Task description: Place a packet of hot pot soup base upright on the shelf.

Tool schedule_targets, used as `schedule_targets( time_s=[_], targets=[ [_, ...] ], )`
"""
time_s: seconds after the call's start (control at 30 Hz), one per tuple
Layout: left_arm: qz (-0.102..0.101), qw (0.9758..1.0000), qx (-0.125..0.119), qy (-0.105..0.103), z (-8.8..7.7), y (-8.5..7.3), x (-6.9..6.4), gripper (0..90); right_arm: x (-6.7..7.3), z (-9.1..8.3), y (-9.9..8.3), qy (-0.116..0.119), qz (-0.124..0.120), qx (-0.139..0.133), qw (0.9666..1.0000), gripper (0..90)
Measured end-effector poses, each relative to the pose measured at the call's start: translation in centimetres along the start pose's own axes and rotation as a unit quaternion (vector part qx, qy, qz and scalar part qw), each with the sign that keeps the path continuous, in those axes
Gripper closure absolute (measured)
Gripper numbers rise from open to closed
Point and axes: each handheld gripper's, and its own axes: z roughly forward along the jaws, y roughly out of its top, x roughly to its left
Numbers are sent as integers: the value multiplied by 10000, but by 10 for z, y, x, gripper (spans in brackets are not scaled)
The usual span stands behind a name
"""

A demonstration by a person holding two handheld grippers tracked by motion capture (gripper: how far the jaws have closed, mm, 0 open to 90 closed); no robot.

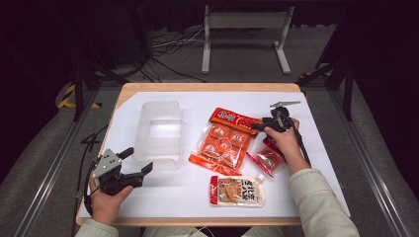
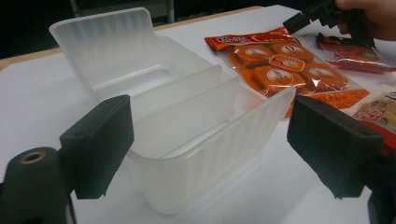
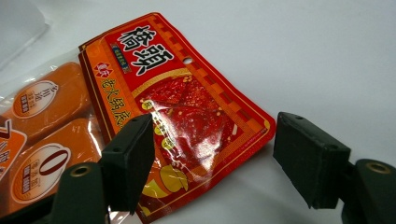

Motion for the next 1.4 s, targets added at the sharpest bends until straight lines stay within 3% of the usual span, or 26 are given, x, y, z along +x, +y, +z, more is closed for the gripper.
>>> schedule_targets(
  time_s=[0.23,0.53,0.67,0.9,1.0,1.07,1.23,1.4],
  targets=[
    [13,10000,21,18,1,-1,0,151,-5,2,-3,39,255,8,9997,297],
    [33,10000,33,-2,1,-1,-1,157,-2,-2,-1,600,469,-241,9968,395],
    [57,10000,33,2,1,-2,-1,158,4,-5,2,798,341,-374,9955,448],
    [85,10000,39,-8,0,-2,-1,161,13,-4,6,688,-64,-296,9972,509],
    [73,10000,32,-10,1,-2,-1,162,14,-6,7,832,-140,-255,9961,621],
    [82,10000,31,-20,1,-2,-2,163,16,-5,7,1031,-213,-173,9943,637],
    [112,9999,60,-35,2,-2,-2,163,27,6,8,776,-622,86,9950,615],
    [82,9999,20,-80,3,-3,-2,160,26,13,9,596,-632,258,9959,702]
  ],
)
